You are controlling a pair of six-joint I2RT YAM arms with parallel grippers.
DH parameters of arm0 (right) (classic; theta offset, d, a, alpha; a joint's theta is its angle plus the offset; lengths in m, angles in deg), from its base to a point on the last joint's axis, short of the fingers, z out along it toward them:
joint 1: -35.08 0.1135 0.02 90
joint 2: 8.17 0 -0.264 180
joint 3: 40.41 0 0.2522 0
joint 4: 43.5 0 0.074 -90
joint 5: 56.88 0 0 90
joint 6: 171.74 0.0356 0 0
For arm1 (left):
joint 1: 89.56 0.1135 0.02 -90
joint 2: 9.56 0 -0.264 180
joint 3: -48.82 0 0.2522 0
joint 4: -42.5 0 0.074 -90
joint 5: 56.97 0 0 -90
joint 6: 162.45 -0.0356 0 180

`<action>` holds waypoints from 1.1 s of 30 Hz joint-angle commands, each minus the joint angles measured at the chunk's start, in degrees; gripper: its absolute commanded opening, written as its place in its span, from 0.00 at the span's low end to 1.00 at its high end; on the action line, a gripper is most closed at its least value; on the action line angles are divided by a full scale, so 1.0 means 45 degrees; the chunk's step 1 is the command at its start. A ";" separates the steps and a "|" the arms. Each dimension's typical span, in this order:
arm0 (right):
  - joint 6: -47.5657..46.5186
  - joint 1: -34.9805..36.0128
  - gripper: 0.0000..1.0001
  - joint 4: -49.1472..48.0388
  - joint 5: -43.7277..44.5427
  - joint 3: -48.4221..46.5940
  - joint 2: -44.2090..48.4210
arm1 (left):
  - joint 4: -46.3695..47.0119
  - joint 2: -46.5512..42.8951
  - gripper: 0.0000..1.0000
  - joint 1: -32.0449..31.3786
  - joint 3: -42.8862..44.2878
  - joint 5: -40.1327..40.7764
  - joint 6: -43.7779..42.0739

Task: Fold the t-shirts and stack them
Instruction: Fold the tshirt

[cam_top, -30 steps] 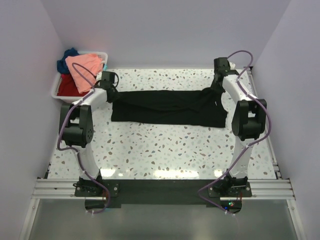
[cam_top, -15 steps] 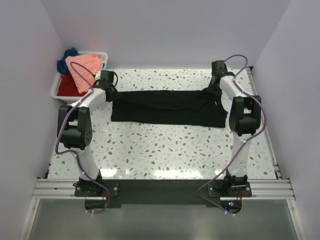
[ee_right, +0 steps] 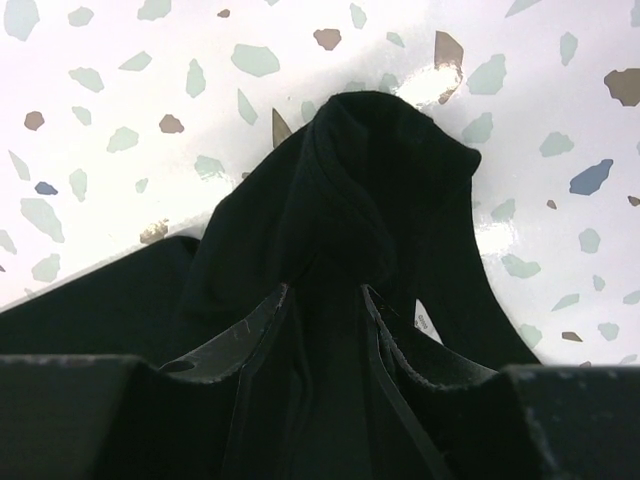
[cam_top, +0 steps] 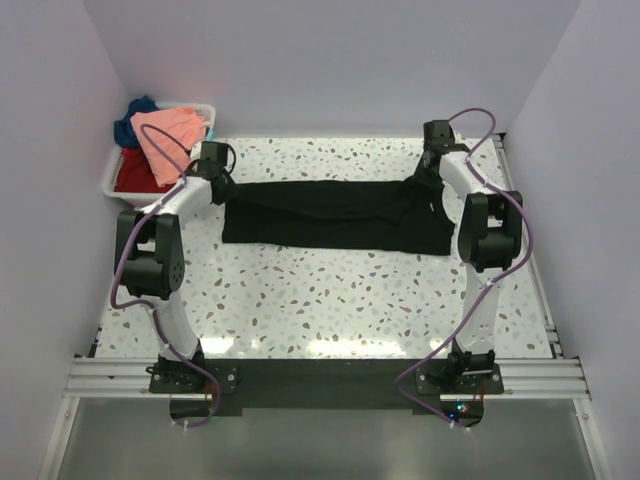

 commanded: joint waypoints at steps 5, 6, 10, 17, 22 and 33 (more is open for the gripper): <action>0.0015 0.0037 0.35 -0.0096 -0.0474 -0.0920 -0.0360 | 0.0004 -0.0719 0.00 0.0122 -0.0179 0.0336 -0.0232; 0.0034 0.0037 0.36 -0.0077 -0.0552 -0.0939 -0.0399 | -0.0015 -0.0758 0.00 0.0122 -0.0179 0.0336 -0.0233; 0.0054 0.0037 0.35 0.0060 -0.0709 -0.1154 -0.0789 | 0.0004 -0.0798 0.00 0.0122 -0.0199 0.0375 -0.0233; -0.0005 0.0018 0.30 0.0216 -0.0514 -0.1096 -0.0771 | -0.0035 -0.0817 0.00 0.0103 -0.0238 0.0434 -0.0233; -0.0005 0.0037 0.11 0.0314 -0.0416 -0.0940 -0.0595 | -0.0016 -0.0778 0.00 0.0122 -0.0257 0.0434 -0.0233; -0.0083 0.0057 0.25 0.0060 -0.0767 -0.0198 -0.0028 | 0.0043 -0.0798 0.00 0.0122 -0.0316 0.0355 -0.0291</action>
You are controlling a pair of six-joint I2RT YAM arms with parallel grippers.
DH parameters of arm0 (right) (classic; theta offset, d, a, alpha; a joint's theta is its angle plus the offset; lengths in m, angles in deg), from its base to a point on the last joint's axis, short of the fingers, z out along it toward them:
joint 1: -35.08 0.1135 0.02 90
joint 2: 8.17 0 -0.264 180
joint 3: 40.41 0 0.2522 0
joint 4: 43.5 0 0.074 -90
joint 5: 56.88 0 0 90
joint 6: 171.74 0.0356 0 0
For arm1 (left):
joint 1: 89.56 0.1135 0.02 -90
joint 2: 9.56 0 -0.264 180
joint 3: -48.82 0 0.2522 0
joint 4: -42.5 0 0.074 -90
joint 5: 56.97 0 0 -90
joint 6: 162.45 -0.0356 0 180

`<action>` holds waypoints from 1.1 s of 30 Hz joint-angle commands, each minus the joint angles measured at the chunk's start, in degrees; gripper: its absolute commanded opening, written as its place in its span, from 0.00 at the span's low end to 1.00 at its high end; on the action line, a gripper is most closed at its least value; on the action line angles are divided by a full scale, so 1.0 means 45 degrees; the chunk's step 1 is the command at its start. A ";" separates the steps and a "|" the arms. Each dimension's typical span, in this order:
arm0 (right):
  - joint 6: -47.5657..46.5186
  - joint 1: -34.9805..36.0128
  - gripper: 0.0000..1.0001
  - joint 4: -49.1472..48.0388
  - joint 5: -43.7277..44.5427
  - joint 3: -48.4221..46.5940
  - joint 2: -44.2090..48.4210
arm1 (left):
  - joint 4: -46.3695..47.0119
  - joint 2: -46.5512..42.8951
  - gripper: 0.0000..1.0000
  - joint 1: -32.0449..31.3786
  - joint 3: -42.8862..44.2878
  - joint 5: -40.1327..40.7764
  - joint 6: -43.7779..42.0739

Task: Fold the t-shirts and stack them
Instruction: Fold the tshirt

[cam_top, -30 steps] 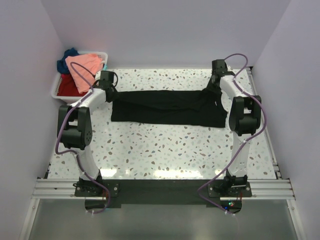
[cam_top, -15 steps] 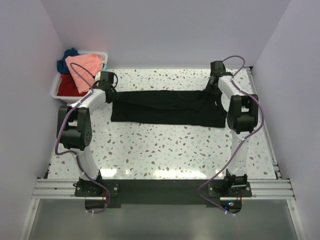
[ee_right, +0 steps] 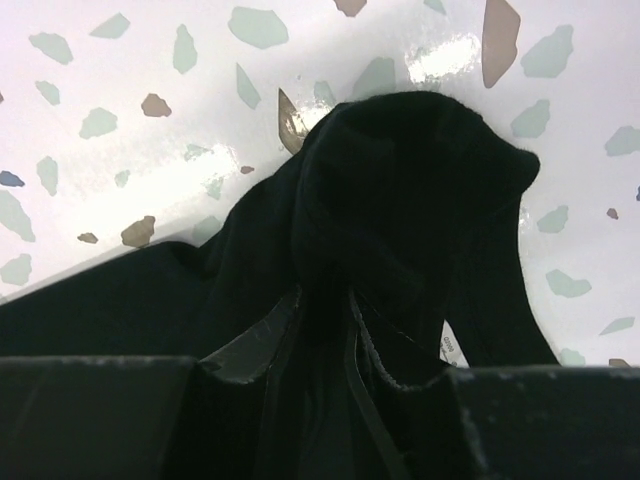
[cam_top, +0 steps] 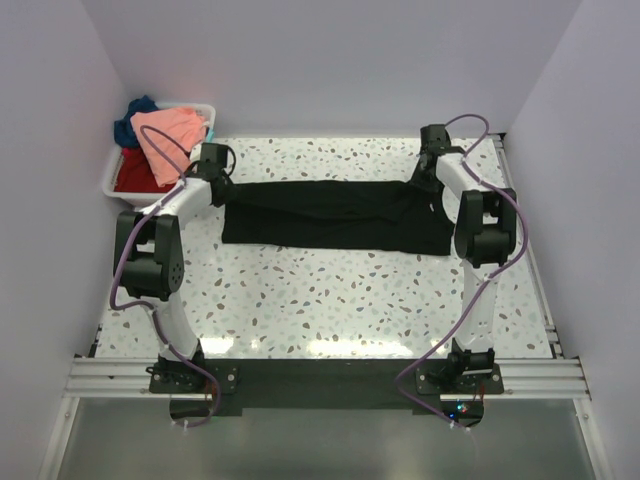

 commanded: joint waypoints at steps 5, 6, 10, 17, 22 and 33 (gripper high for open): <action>-0.0195 0.0115 0.26 -0.0315 -0.0389 0.0479 0.1207 | 0.0130 -0.0696 0.00 0.0122 -0.0170 0.0249 -0.0311; -0.0195 0.0134 0.26 -0.0334 -0.0371 0.0537 0.1304 | 0.0130 -0.0696 0.00 0.0122 -0.0171 0.0249 -0.0330; -0.0254 0.0154 0.25 -0.0646 -0.0507 0.1005 0.1695 | 0.0150 -0.0715 0.00 0.0122 -0.0229 0.0249 -0.0330; -0.0273 0.0174 0.25 -0.0902 -0.0566 0.1436 0.2127 | 0.0189 -0.0774 0.00 0.0122 -0.0288 0.0229 -0.0311; -0.0351 0.0174 0.24 -0.0608 -0.0507 0.1066 0.1697 | 0.0170 -0.0793 0.00 0.0122 -0.0307 0.0229 -0.0311; -0.0586 0.0174 0.22 -0.0393 -0.0214 0.0090 0.0779 | 0.0092 -0.0930 0.00 0.0122 -0.0327 0.0327 -0.0389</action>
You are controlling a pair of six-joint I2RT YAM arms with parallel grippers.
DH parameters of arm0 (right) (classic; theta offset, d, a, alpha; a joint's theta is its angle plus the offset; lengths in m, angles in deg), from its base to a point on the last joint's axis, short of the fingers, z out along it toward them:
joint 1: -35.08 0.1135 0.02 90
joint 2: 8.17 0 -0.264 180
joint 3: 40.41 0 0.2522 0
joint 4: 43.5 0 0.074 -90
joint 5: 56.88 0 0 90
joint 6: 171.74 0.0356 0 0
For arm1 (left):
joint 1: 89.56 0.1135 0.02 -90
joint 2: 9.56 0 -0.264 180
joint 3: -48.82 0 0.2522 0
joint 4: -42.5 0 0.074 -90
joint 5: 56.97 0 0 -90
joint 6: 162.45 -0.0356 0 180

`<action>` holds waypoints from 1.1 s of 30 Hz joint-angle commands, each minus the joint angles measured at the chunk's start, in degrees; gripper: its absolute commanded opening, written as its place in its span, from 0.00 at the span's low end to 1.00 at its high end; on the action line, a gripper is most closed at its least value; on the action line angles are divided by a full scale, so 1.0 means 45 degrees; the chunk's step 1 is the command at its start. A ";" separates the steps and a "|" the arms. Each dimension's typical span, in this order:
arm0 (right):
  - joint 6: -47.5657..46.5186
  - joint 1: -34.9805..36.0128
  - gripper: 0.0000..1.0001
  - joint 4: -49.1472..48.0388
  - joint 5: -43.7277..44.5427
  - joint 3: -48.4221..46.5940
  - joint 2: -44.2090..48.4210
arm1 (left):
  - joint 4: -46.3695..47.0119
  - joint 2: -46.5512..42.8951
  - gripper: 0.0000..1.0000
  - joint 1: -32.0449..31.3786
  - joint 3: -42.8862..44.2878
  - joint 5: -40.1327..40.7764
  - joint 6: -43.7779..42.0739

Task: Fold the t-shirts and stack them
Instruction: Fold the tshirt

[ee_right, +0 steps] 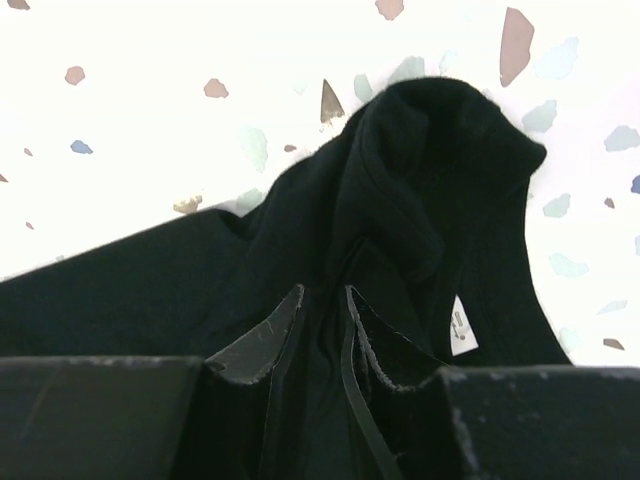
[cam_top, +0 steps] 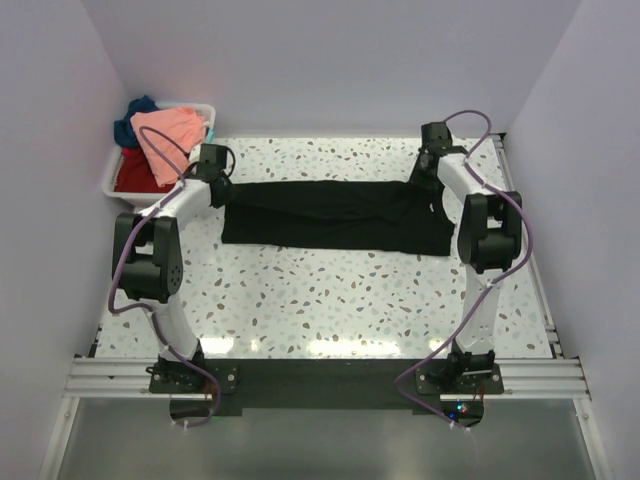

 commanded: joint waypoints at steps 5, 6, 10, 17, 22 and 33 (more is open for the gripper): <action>-0.0226 0.0038 0.20 0.0195 0.0233 -0.0893 -0.0583 | 0.0077 -0.0741 0.00 0.0122 -0.0108 0.0385 -0.0379; -0.0226 0.0019 0.20 0.0215 0.0291 -0.0854 -0.0583 | 0.0077 -0.0741 0.00 0.0122 -0.0128 0.0385 -0.0379; -0.0207 0.0018 0.20 0.0351 0.0370 -0.0601 -0.0506 | 0.0077 -0.0721 0.00 0.0122 -0.0128 0.0405 -0.0379; -0.0109 0.0018 0.15 0.0215 0.0389 0.0122 -0.0096 | 0.0135 -0.0643 0.00 0.0122 -0.0128 0.0346 -0.0360; 0.0047 0.0038 0.00 0.0371 0.0584 0.0337 0.0099 | 0.0116 -0.0643 0.00 0.0122 -0.0108 0.0327 -0.0340; 0.0223 0.0038 0.00 0.0371 0.0936 0.2618 0.3085 | -0.0236 -0.1638 0.00 0.0122 -0.1005 0.0308 -0.0398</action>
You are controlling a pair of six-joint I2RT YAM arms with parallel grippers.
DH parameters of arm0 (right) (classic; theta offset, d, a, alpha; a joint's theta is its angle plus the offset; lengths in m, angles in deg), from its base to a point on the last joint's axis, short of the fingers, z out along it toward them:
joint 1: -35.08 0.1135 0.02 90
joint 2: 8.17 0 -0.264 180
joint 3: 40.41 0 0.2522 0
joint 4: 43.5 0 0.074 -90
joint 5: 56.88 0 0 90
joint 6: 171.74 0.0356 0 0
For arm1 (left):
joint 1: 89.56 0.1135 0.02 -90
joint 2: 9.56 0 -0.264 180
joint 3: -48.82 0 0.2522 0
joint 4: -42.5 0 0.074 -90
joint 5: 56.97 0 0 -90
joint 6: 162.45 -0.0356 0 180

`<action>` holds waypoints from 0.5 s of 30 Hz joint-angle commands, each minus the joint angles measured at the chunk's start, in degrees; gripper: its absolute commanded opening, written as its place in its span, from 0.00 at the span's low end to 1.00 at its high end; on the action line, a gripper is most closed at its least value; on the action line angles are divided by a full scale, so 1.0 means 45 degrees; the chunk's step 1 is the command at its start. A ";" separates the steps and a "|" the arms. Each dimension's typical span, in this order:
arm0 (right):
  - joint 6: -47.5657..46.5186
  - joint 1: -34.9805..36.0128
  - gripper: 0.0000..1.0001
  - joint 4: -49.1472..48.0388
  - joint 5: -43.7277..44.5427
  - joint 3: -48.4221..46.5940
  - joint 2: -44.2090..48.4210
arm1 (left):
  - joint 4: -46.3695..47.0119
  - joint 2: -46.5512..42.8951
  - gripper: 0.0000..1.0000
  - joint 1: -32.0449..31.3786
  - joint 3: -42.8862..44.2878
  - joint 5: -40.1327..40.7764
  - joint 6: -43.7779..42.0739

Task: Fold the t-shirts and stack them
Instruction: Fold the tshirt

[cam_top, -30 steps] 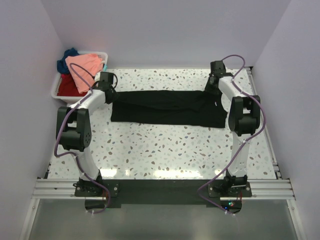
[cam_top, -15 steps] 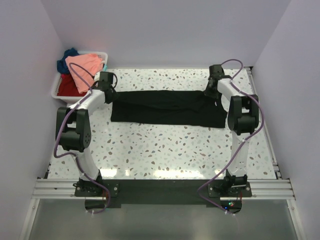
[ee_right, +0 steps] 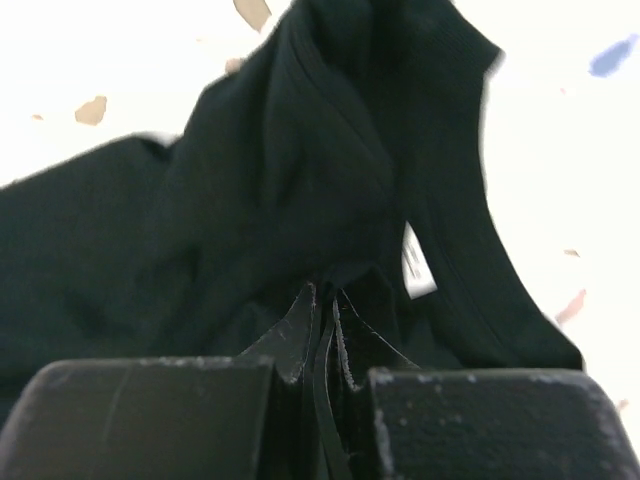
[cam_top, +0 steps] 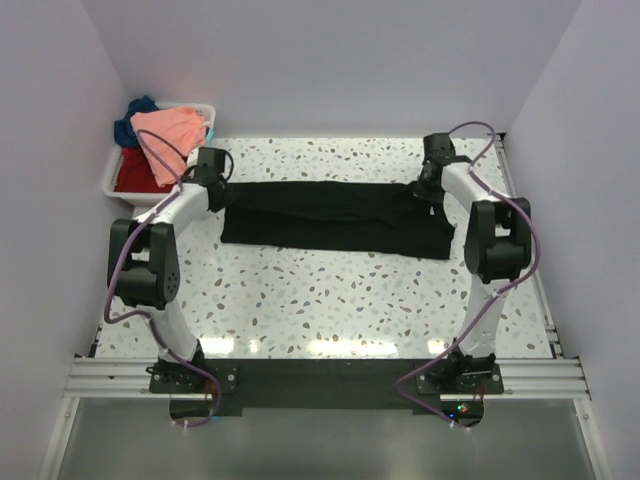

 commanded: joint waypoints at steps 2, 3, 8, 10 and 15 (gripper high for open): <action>0.0213 0.0028 0.00 0.0041 0.0509 0.1433 0.3145 | -0.0119 -0.1713 0.00 0.0122 -0.1229 0.0200 -0.0365; 0.0233 0.0028 0.00 0.0060 0.0490 0.1880 0.3422 | -0.0139 -0.2063 0.00 0.0122 -0.1427 0.0161 -0.0365; 0.0487 0.0028 0.00 0.0392 0.0236 0.3191 0.5024 | -0.0490 -0.3256 0.00 0.0122 -0.2675 0.0102 -0.0345; 0.0642 0.0028 0.00 0.0470 0.0003 0.3991 0.5864 | -0.0685 -0.3919 0.00 0.0122 -0.3029 0.0103 -0.0307; 0.0799 0.0145 0.00 0.1113 -0.0350 0.5630 0.7446 | -0.1310 -0.5421 0.00 0.0083 -0.4356 0.0161 -0.0092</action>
